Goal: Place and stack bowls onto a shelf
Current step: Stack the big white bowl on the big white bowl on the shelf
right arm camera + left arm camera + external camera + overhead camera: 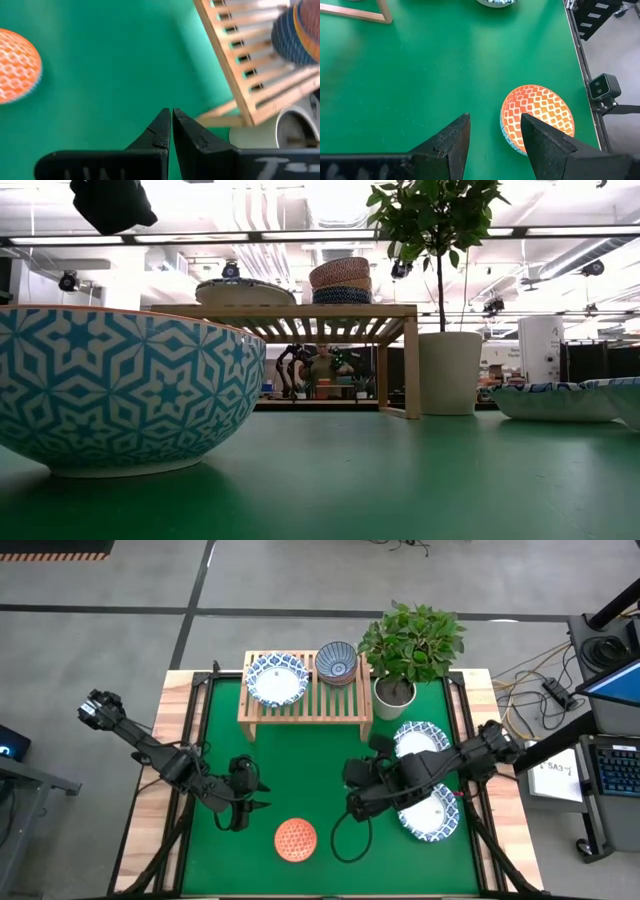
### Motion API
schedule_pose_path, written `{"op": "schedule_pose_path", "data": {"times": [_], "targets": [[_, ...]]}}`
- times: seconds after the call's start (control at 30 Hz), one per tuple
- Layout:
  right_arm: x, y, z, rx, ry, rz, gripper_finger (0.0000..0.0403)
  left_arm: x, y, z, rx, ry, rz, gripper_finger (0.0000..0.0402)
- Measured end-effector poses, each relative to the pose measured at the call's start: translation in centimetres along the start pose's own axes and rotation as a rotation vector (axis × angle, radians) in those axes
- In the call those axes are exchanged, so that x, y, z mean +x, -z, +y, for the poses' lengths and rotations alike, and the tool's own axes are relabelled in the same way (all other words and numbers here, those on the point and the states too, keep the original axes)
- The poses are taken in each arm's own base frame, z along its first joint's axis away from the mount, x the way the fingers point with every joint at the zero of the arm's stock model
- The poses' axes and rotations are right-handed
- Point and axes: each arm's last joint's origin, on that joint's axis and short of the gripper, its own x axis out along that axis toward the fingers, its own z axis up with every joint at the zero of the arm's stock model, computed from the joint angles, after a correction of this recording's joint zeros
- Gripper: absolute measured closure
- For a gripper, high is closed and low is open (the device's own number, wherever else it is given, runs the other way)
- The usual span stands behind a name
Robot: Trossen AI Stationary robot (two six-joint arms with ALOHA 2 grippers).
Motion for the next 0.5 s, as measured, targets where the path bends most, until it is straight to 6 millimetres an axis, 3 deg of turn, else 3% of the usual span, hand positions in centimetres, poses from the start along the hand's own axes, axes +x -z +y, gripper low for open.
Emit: {"op": "schedule_pose_path", "data": {"times": [0.5], "targets": [[3.3,9.3,-3.7,0.313,0.073,0.175,0.0394,0.0,-0.1,0.0,0.049,-0.013,-0.015,0.0243]]}}
